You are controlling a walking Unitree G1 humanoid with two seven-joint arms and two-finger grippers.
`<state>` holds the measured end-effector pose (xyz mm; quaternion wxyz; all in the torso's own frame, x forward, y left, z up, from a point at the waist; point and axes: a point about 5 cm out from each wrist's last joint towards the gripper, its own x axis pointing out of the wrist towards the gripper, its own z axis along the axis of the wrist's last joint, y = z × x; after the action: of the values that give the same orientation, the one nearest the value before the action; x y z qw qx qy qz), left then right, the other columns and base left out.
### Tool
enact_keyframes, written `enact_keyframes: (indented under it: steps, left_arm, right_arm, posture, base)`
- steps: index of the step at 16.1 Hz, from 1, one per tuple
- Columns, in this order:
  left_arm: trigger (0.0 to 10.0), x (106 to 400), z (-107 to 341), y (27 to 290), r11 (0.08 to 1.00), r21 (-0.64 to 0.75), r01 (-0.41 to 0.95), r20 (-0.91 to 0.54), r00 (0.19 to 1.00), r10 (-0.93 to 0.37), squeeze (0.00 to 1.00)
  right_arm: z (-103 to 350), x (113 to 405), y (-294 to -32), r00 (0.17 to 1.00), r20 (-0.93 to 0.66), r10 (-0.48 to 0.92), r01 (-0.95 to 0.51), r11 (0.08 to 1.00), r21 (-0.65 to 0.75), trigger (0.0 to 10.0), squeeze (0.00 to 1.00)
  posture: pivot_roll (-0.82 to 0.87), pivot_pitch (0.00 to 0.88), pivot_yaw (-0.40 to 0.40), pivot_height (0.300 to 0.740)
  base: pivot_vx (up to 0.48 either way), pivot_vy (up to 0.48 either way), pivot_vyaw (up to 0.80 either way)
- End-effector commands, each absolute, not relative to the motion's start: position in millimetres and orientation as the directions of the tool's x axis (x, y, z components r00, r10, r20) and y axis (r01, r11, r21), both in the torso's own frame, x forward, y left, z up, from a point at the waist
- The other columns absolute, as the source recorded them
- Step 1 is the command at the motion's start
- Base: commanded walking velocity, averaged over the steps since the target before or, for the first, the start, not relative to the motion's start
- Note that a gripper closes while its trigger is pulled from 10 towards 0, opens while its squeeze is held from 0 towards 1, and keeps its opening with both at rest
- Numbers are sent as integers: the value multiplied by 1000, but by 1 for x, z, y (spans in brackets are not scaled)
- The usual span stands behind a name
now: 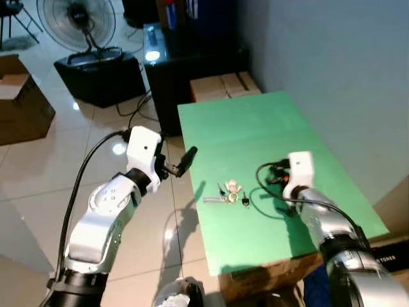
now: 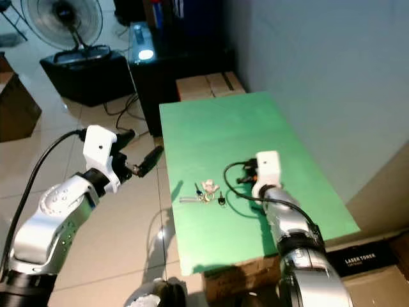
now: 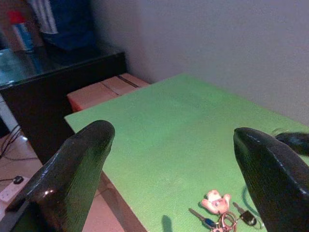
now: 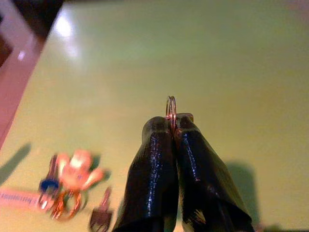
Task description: Hang keys on a hook
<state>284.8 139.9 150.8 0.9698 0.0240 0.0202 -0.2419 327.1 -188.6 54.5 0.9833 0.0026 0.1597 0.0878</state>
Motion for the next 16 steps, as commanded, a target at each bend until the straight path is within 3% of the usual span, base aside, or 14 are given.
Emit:
enact_keyframes:
  steps: [1, 5, 7, 8, 10, 13, 16]
  left_arm:
    - [10000, 283, 146, 141, 893, 41, 448, -58, 894, -445, 0]
    - [10000, 274, 140, 129, 873, 25, 487, -58, 873, -485, 0]
    - [10000, 270, 139, 126, 864, 24, 503, -49, 864, -501, 0]
    - [10000, 267, 139, 126, 863, 26, 504, -40, 863, -503, 0]
    - [10000, 263, 141, 128, 875, 34, 483, -21, 876, -483, 0]
    - [10000, 261, 143, 132, 897, 46, 439, 5, 898, -440, 0]
    - [10000, 265, 147, 141, 938, 78, 337, 45, 939, -341, 0]
  right_arm:
    - [71, 330, -189, 961, -232, 153, -160, 987, -12, 0, 0]
    - [107, 317, -185, 986, -81, 148, -159, 977, -144, 0, 0]
    - [124, 305, -175, 984, -14, 179, -179, 974, -136, 0, 0]
    - [134, 297, -168, 977, 31, 209, -203, 970, -133, 2627, 0]
    - [148, 282, -153, 963, 88, 254, -245, 964, -99, 9686, 0]
    - [158, 268, -141, 942, 94, 322, -308, 942, -135, 10000, 0]
    - [160, 266, -133, 927, 86, 365, -352, 926, -137, 10000, 0]
  posture:
    - [-70, 0, 109, 718]
    - [-99, 0, 111, 718]
    - [-104, 0, 98, 718]
    - [-101, 0, 87, 718]
    - [-99, 0, 76, 718]
    - [-91, 0, 63, 718]
    - [-72, 0, 51, 718]
  base:
    - [0, 0, 0]
    - [0, 0, 0]
    - [0, 0, 0]
    - [0, 0, 0]
    - [0, 0, 0]
    - [0, 0, 0]
    - [0, 0, 800]
